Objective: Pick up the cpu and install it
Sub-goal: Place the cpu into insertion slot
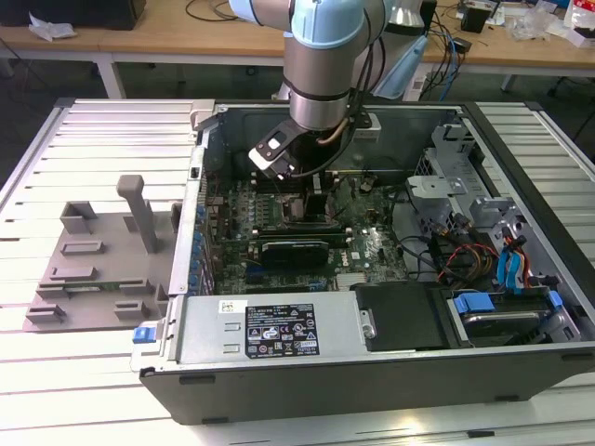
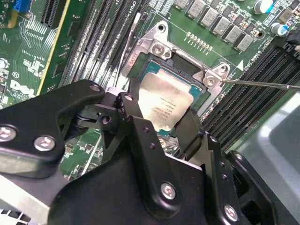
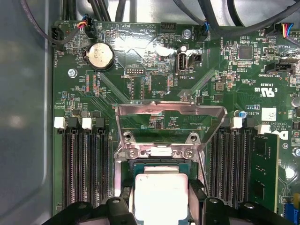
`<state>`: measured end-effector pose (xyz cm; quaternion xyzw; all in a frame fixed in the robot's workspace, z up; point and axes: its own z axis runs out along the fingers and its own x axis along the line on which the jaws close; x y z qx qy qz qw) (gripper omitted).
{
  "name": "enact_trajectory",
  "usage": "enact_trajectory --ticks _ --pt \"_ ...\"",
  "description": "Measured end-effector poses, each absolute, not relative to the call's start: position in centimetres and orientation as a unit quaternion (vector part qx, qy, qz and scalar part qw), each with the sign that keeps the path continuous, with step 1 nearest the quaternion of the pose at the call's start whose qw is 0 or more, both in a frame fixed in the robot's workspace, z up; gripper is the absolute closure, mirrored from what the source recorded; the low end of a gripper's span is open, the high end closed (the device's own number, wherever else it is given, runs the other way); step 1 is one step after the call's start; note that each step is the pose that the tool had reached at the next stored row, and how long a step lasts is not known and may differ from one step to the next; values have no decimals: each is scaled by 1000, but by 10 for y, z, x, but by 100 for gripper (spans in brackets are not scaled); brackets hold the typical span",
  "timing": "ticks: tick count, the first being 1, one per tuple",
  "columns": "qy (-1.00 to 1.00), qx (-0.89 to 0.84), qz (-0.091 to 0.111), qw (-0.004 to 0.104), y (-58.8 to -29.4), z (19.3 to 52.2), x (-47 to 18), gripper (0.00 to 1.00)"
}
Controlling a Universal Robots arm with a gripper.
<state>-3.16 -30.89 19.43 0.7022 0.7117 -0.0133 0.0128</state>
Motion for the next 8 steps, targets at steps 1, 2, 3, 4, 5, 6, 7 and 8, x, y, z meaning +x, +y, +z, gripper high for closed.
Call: enact_trajectory --ticks 1,2,3,4,5,6,7,8 --pt "712 702 -13 13 -309 194 -32 45" --pt "712 702 -14 13 -309 194 -32 45" --pt "712 702 -13 13 -309 194 -32 39" --pt "712 702 -13 13 -309 194 -31 39" --pt "712 702 -13 13 -309 194 -31 39" --pt "712 702 -13 13 -309 194 -31 39" --pt "712 702 -13 13 -309 194 -31 39" --pt "712 702 -13 13 -309 194 -31 39"
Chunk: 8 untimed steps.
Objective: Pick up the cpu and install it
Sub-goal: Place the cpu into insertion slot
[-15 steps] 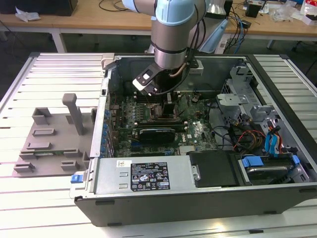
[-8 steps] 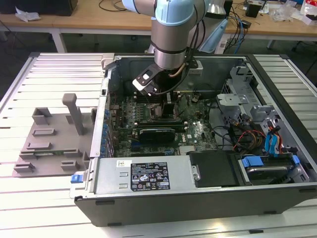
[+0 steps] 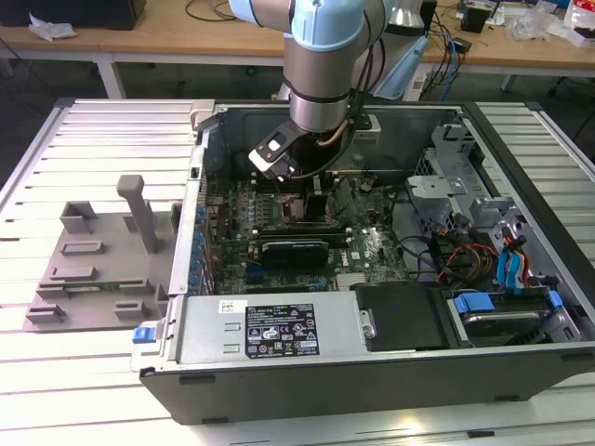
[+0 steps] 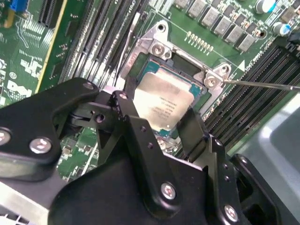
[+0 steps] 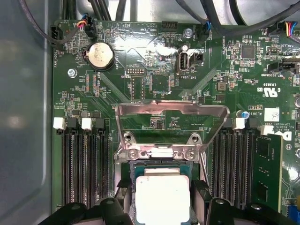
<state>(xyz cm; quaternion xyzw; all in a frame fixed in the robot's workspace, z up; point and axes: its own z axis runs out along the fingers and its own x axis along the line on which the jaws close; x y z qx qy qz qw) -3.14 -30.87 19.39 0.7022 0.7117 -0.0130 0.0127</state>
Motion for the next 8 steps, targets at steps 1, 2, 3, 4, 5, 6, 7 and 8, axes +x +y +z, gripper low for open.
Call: enact_trajectory --ticks 1,2,3,4,5,6,7,8 --pt "712 702 -13 13 -309 194 -31 39" --pt "712 702 -13 13 -309 195 -31 39" --pt "712 702 -13 13 -309 196 -31 39" --pt "712 702 -13 13 -309 197 -31 39" --pt "712 702 -13 13 -309 197 -31 39" --pt "712 702 -13 13 -309 198 -31 39" --pt "712 702 -13 13 -308 198 -31 39" --pt "712 702 -13 13 -309 198 -31 39"
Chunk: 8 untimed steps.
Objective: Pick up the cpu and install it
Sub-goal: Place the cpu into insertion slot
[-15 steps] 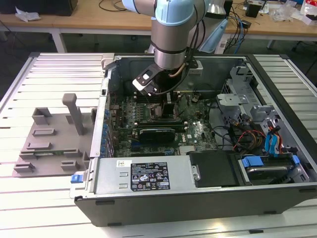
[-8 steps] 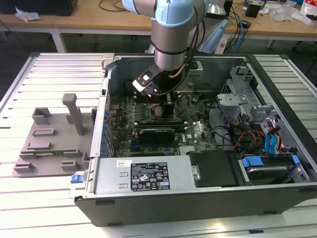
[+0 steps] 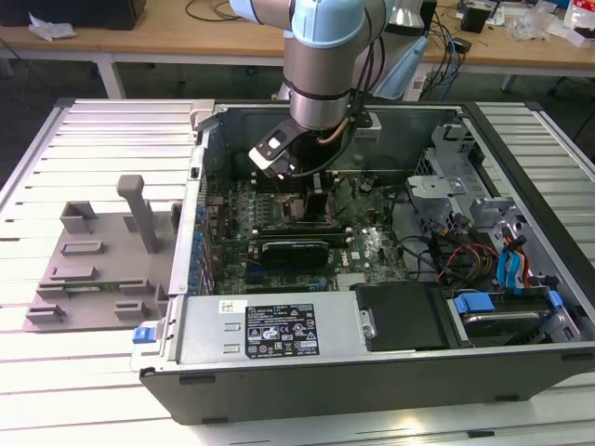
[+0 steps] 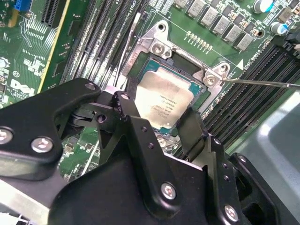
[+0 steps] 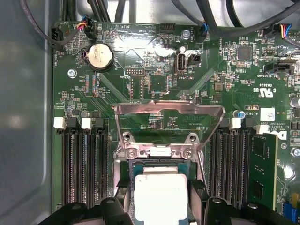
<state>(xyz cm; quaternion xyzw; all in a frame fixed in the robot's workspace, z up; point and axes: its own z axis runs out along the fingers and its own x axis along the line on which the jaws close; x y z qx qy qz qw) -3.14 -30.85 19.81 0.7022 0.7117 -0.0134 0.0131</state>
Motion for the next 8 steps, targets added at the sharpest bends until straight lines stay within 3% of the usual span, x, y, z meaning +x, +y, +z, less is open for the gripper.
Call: enact_trajectory --ticks 8 --pt "712 702 -13 13 -307 198 -31 39"
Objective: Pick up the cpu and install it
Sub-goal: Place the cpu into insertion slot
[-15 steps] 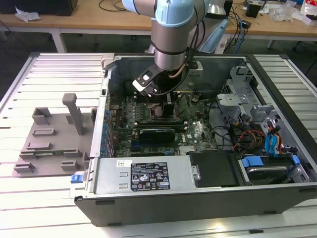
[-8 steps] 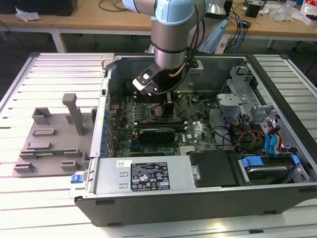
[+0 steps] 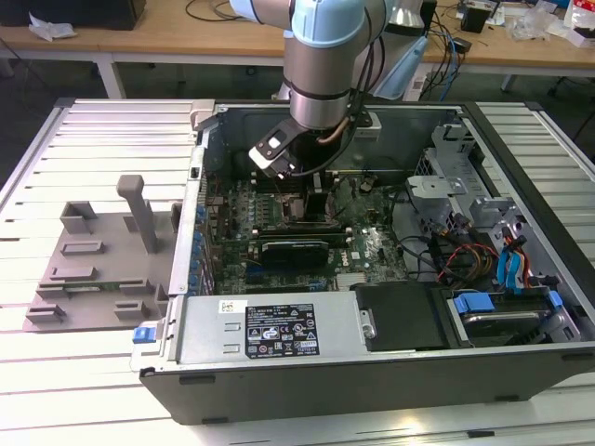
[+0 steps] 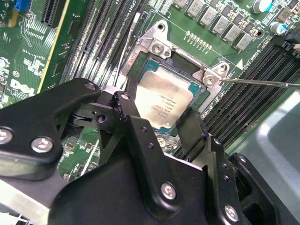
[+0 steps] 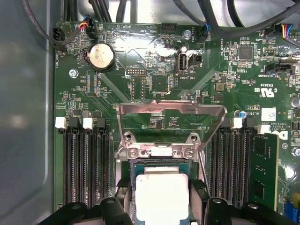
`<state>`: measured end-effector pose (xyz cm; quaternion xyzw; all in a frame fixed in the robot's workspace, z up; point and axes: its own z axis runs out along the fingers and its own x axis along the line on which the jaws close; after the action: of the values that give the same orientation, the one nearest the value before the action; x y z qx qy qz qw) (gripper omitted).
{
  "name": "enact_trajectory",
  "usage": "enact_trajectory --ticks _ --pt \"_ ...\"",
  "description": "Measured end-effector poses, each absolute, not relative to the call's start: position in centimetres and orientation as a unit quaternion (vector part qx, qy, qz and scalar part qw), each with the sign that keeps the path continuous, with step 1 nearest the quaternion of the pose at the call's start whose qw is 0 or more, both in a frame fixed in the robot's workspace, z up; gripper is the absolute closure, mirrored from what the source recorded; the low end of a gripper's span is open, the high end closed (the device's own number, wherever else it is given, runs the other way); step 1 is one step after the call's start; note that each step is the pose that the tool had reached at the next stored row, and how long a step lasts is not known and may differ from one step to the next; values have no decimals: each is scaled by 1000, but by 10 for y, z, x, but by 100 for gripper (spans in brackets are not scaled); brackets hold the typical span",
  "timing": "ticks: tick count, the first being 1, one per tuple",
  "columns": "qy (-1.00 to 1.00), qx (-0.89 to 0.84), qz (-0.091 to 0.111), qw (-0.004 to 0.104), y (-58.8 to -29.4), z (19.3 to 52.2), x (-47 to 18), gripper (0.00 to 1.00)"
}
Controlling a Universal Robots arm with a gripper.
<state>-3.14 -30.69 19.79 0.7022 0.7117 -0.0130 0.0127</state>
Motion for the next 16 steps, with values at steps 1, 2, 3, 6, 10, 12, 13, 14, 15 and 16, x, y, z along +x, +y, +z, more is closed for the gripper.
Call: enact_trajectory --ticks 1,2,3,6,10,12,13,14,15,16 --pt "712 702 -12 12 -306 198 -31 39" --pt "712 702 -12 12 -306 198 -31 39" --pt "712 702 -13 12 -307 198 -31 39" --pt "712 702 -13 13 -310 200 -31 39" --pt "712 702 -8 8 -313 200 -30 39" --pt "712 702 -4 2 -313 200 -29 39" --pt "712 702 -2 0 -313 200 -29 39" --pt "712 702 0 -1 -313 200 -29 39" --pt "712 702 0 -1 -313 200 -29 39" --pt "712 702 0 -1 -313 200 -29 39"
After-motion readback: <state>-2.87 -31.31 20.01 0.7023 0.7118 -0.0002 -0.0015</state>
